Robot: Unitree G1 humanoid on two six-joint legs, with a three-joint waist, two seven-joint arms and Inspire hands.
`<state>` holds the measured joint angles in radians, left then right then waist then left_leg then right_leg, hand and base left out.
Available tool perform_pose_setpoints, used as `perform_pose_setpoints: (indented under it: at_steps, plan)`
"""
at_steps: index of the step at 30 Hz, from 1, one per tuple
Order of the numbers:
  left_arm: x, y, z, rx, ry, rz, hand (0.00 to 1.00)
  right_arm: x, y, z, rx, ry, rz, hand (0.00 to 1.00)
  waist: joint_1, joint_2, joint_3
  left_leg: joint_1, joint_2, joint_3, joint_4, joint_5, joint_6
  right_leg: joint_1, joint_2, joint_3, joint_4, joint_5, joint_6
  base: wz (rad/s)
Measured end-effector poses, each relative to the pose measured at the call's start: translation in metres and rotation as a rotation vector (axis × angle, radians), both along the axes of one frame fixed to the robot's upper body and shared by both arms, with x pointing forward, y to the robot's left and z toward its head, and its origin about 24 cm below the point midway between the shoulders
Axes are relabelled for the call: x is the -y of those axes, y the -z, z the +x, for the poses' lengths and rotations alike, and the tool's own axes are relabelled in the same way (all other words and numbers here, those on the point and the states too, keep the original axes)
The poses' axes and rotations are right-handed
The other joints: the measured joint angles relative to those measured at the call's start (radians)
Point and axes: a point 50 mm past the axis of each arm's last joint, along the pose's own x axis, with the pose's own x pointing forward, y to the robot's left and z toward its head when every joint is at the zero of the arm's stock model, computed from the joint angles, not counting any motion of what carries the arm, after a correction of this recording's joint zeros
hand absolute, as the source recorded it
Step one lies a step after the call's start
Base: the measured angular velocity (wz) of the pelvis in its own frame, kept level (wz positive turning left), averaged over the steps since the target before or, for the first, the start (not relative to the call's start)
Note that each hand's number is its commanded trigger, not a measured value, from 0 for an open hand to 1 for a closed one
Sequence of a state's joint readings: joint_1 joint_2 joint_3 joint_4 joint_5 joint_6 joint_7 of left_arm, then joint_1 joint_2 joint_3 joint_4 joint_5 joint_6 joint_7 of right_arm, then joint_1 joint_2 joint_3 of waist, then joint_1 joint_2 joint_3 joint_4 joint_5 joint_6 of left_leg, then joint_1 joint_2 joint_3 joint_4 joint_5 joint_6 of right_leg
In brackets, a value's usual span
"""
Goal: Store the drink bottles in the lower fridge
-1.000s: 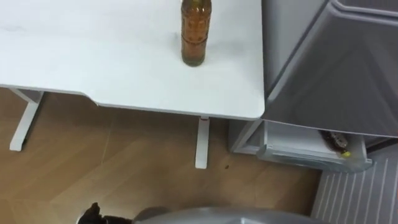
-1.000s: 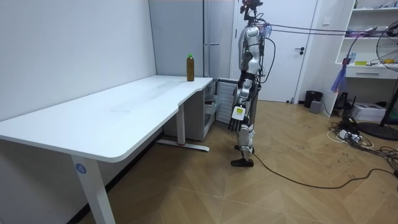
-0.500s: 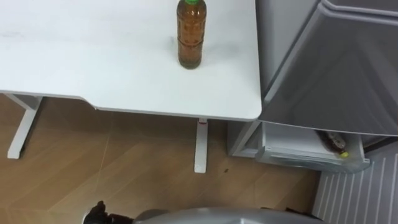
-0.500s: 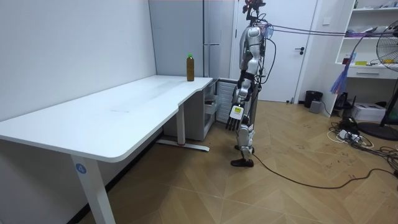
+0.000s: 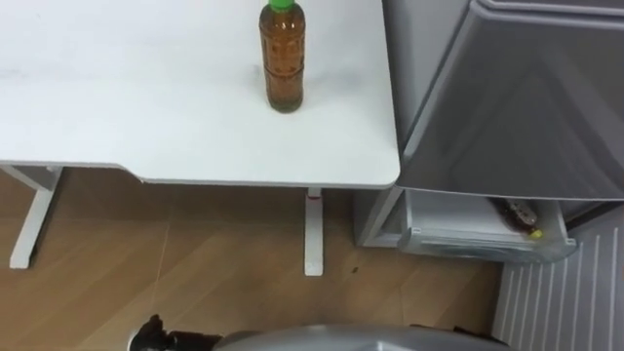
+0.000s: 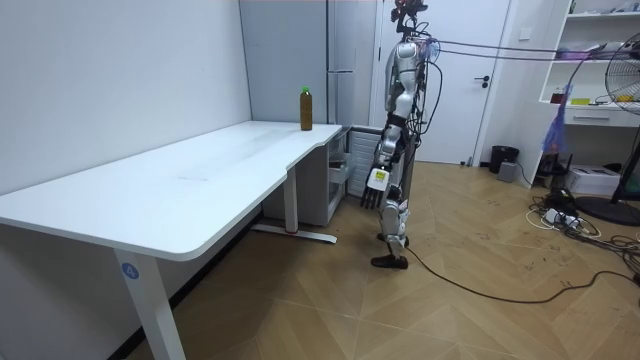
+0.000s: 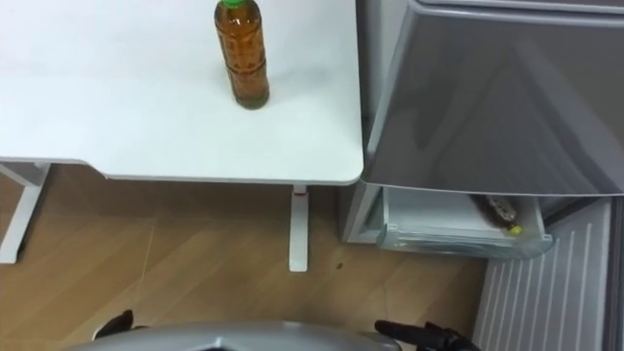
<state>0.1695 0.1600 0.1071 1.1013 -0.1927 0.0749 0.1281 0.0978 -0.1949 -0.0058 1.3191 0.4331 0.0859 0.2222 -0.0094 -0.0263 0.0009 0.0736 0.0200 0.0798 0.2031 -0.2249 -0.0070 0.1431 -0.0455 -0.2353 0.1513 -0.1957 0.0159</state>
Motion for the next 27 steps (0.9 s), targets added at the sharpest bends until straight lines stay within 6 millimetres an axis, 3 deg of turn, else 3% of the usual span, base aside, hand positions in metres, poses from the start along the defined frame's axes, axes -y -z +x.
perform_pose_setpoints:
  at_steps: [6, 7, 8, 9, 12, 17, 22, 27]
  plan:
    - [-0.001, 0.001, -0.015, 0.079, -0.496, -0.073, 0.0, 0.001, 0.0, -0.002, -0.003, 0.026, -0.008, 0.0, 0.016, -0.003, 0.0057, 0.026, 0.0, 0.0, -0.01, 0.0, 0.0, 0.02, 0.001, 0.007, -0.001, -0.001, 0.002, -0.02]
    - [-0.002, 0.001, -0.014, 0.092, -0.533, -0.072, 0.0, 0.002, 0.0, -0.003, -0.005, 0.029, -0.01, 0.0, 0.017, -0.006, 0.0079, 0.026, 0.0, 0.001, -0.013, 0.0, 0.0, 0.019, 0.001, 0.009, -0.001, -0.001, 0.002, -0.05]
    - [-0.006, -0.001, -0.011, 0.125, -0.616, -0.066, 0.0, 0.002, 0.0, -0.003, -0.006, 0.04, -0.013, 0.0, 0.022, 0.001, 0.0029, 0.025, -0.001, 0.0, -0.014, 0.0, 0.0, 0.015, 0.001, 0.011, -0.001, -0.001, 0.002, -0.04]
    - [-0.012, -0.004, -0.009, 0.157, -0.691, -0.05, 0.0, 0.003, -0.001, -0.004, -0.004, 0.048, -0.013, 0.0, 0.031, -0.008, 0.0074, 0.024, -0.001, 0.0, -0.014, 0.0, 0.0, 0.013, 0.001, 0.012, -0.002, -0.002, 0.002, -0.04]
    - [-0.025, -0.012, -0.002, 0.238, -0.852, -0.003, 0.0, 0.004, -0.001, -0.006, -0.014, 0.047, -0.025, 0.0, 0.046, -0.01, 0.0047, 0.026, -0.003, 0.0, -0.014, 0.0, 0.0, 0.015, 0.001, 0.016, -0.011, -0.004, 0.002, 0.0]
    - [-0.045, -0.028, 0.01, 0.309, -0.939, 0.136, 0.0, 0.007, -0.002, -0.008, -0.014, -0.016, -0.066, 0.0, 0.052, -0.005, -0.0091, 0.033, -0.005, 0.0, -0.015, 0.0, 0.0, 0.015, 0.001, 0.026, -0.011, -0.004, 0.003, -0.03]
    - [-0.063, -0.06, 0.039, 0.443, -0.874, 0.312, 0.0, 0.009, -0.004, 0.001, 0.011, -0.104, -0.101, 0.0, 0.046, -0.014, -0.0088, 0.039, -0.005, -0.015, -0.016, 0.0, 0.0, 0.016, 0.001, 0.027, -0.007, -0.004, 0.003, 0.0]
    - [-0.076, -0.11, 0.078, 0.686, -0.79, 0.488, 0.0, 0.01, -0.006, 0.007, 0.04, -0.162, -0.124, 0.0, 0.042, -0.009, -0.0092, 0.034, -0.013, -0.064, -0.017, -0.001, 0.003, 0.015, 0.002, 0.023, 0.0, -0.004, 0.002, 0.0]
